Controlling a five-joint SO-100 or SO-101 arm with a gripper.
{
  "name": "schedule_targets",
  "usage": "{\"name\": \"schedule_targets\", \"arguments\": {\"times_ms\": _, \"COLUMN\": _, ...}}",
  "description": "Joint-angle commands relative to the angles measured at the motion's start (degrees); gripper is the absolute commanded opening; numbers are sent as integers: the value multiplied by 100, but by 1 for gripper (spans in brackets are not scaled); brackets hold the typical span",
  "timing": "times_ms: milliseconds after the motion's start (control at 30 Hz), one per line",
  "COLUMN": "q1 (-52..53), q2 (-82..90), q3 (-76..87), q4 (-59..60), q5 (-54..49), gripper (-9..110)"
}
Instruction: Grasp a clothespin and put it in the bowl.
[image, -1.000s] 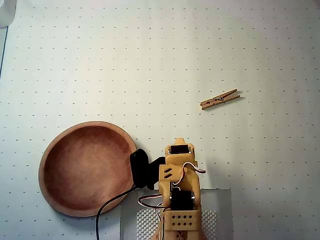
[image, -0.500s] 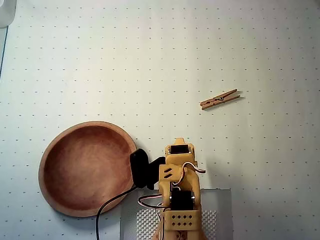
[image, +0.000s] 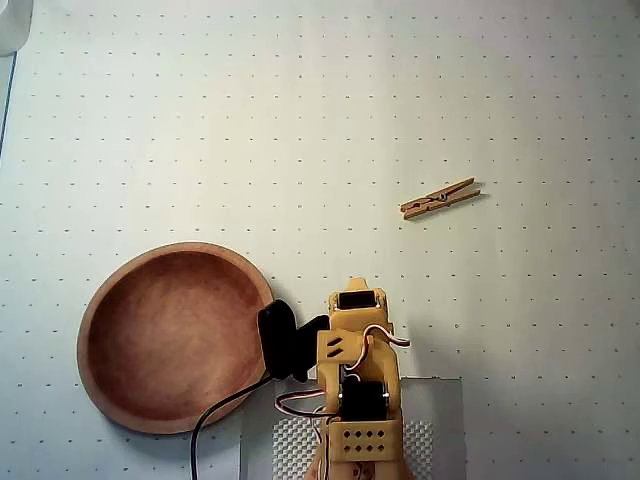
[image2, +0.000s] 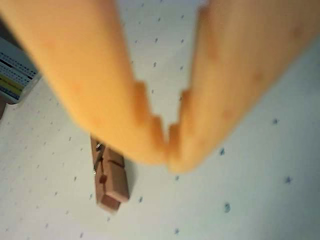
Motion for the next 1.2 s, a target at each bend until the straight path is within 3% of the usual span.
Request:
{"name": "schedule_targets", "arguments": {"times_ms": 0, "q1": -70, "q2": 35, "q3": -861, "q4": 158, "q5": -545, "gripper": -3}}
{"name": "schedule_targets", "arguments": {"times_ms": 300, "q1": -26, "q2": -527, "q3": -2812, "q4": 756, "q5": -1679, "gripper": -3}}
{"name": "schedule_targets", "arguments": {"times_ms": 500, "q1": 0, "q2": -2892, "q3": -4904, "q4": 1063, "q5": -2839, "gripper": -3}}
{"name": "schedule_targets", "arguments": {"times_ms": 733, "q1": 0, "q2": -5730, "q3": -7400, "q4": 2514, "q5": -4298, "gripper": -3}}
{"name": "schedule_targets", "arguments": {"times_ms": 1167, "q1": -62, "q2": -8859, "q3": -10362, "q4": 3867, "q5": -4799, "gripper": -3}}
